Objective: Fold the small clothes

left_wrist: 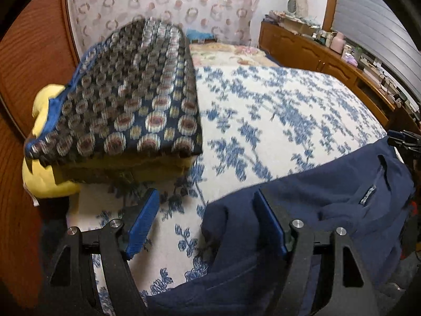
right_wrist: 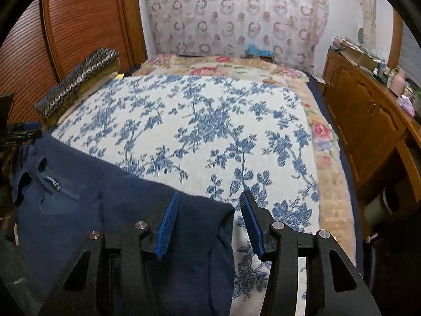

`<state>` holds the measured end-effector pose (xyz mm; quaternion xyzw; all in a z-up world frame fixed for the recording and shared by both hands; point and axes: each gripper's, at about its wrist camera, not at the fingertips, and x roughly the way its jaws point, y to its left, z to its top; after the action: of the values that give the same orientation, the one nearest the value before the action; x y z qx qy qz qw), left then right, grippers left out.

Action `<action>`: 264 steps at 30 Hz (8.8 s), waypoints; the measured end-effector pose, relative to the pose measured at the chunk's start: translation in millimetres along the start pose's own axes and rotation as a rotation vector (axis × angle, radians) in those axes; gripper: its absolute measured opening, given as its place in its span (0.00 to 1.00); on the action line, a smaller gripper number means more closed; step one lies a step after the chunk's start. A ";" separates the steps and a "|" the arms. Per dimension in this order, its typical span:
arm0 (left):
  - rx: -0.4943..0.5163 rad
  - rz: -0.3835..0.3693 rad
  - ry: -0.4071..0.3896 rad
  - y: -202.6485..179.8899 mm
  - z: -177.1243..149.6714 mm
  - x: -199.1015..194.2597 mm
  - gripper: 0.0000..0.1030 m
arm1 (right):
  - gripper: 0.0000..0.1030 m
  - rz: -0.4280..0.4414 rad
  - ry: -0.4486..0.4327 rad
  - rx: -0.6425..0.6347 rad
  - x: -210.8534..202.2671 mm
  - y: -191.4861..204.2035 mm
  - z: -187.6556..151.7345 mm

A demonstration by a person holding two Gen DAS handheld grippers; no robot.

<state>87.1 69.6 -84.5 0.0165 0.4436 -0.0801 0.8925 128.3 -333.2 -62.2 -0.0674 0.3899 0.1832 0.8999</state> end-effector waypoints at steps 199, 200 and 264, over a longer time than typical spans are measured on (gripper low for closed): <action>-0.053 -0.216 -0.280 -31.8 11.7 -74.4 0.07 | 0.02 -0.051 -0.173 0.089 -108.8 8.7 -12.3; -0.055 -0.217 -0.274 -30.6 8.5 -74.3 0.07 | 0.02 -0.045 -0.164 0.092 -111.1 8.4 -15.6; -0.088 -0.048 -0.142 -12.0 -45.4 -44.2 0.70 | 0.61 -0.006 0.021 -0.062 36.2 91.2 29.9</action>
<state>23.1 68.0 -76.4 -0.0392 0.3824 -0.0828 0.9194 136.5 -231.1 -66.0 -0.0983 0.3932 0.1917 0.8939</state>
